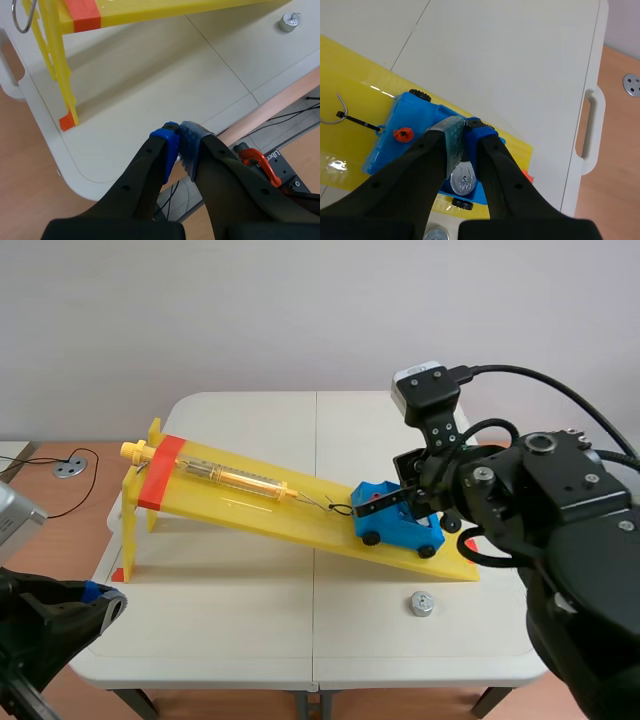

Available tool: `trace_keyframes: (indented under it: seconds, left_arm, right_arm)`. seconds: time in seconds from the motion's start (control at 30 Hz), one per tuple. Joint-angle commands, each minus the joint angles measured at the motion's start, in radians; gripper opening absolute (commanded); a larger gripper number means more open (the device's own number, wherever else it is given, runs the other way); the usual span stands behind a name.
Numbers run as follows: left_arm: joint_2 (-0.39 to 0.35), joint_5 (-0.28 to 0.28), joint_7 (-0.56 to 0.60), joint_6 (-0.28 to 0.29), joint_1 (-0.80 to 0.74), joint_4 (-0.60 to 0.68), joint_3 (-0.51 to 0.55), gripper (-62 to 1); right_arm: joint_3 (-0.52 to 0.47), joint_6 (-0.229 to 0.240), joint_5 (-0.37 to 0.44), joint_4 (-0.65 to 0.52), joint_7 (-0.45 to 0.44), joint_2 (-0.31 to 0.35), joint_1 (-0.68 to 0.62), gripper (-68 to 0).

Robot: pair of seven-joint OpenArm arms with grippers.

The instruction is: Place the four metal weights on the blue cart on the ramp.

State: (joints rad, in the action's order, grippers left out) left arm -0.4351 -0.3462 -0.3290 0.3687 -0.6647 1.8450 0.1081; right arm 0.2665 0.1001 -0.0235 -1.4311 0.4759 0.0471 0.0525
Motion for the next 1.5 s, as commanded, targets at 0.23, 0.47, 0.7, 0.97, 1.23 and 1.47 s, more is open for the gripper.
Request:
trace_keyframes:
  seconds: [0.23,0.47,0.7,0.97,1.23,1.47]
  left_arm:
    - [0.005,-0.080,0.092,0.020,0.020,0.071,0.012,-56.9]
    - [0.005,-0.080,0.092,0.020,0.020,0.071,0.012,-56.9]
    - [0.005,-0.080,0.092,0.020,0.020,0.071,0.012,-56.9]
    - [0.005,-0.080,0.092,0.020,0.020,0.071,0.012,-56.9]
    - [0.005,-0.080,0.092,0.020,0.020,0.071,0.012,-56.9]
    - [0.005,-0.080,0.092,0.020,0.020,0.071,0.012,-56.9]
  right_arm:
    - [-0.008,-0.086,0.000,-0.012,-0.153,-0.012,0.160,-66.8]
    - [-0.003,-0.086,0.000,0.032,-0.164,-0.029,0.182,-66.9]
    - [-0.003,-0.079,0.000,0.032,-0.162,-0.028,0.180,-55.9]
    - [-0.008,-0.064,0.061,-0.052,-0.113,0.005,0.155,-46.8]
    - [-0.077,-0.008,0.194,-0.325,-0.019,0.134,0.014,-46.7]
    - [-0.209,0.060,0.306,-0.508,0.039,0.257,-0.167,-42.5]
